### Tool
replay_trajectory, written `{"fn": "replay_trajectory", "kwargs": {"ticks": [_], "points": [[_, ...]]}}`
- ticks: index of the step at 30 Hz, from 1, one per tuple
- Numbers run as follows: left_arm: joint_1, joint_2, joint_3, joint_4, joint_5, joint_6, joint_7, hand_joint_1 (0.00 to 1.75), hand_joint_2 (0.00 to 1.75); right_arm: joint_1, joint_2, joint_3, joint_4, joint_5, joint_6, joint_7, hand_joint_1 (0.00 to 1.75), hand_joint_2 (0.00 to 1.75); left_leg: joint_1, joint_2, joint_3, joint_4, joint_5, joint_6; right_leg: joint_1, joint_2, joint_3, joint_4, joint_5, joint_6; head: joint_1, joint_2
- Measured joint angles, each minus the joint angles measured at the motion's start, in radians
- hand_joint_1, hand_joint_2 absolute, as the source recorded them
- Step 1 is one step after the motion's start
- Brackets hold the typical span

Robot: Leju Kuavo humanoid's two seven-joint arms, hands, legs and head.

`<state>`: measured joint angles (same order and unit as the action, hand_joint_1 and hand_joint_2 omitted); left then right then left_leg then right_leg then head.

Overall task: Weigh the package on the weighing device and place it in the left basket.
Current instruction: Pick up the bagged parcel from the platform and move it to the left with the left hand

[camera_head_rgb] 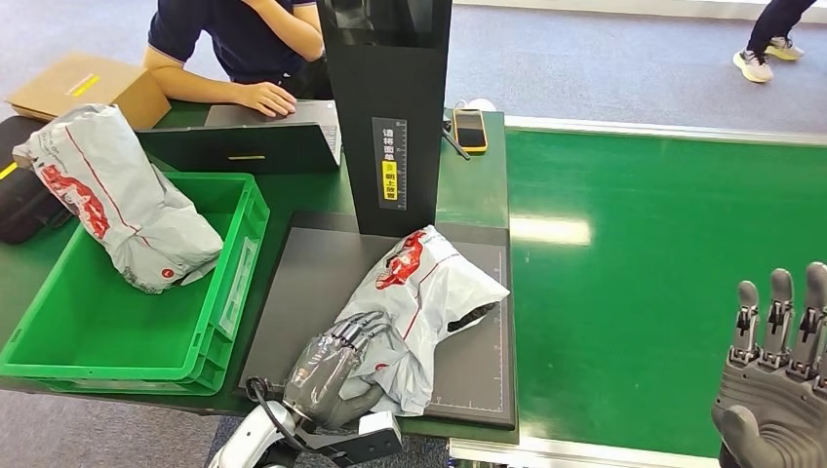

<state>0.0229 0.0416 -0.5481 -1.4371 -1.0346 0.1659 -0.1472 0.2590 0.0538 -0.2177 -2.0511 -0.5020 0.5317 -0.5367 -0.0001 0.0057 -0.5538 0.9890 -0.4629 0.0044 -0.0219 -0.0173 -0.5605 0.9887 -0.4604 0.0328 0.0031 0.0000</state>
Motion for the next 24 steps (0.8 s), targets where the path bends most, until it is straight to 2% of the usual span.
{"fn": "replay_trajectory", "kwargs": {"ticks": [15,19,24], "points": [[-0.021,0.017,-0.024,-0.001,-0.024,0.01,-0.008,1.75,1.75,0.013,0.003,-0.015,-0.034,0.003,0.015,-0.001,0.0,1.75,0.0,0.0,0.0,0.0,0.0,0.0,0.0,0.0,0.0,0.0,0.0,0.0,0.0,0.0],[-0.023,0.02,-0.026,-0.015,-0.024,0.071,-0.013,1.75,1.75,0.013,0.005,-0.015,-0.037,0.007,0.017,0.003,0.0,1.75,0.0,0.0,0.0,0.0,0.0,0.0,0.0,0.0,0.0,0.0,0.0,0.0,0.0,0.0],[-0.019,0.025,-0.011,-0.081,-0.02,0.195,-0.025,1.75,1.75,0.014,0.011,-0.015,-0.042,0.013,0.007,0.006,0.0,1.75,0.0,0.0,0.0,0.0,0.0,0.0,0.0,0.0,0.0,0.0,0.0,0.0,0.0,0.0]]}}
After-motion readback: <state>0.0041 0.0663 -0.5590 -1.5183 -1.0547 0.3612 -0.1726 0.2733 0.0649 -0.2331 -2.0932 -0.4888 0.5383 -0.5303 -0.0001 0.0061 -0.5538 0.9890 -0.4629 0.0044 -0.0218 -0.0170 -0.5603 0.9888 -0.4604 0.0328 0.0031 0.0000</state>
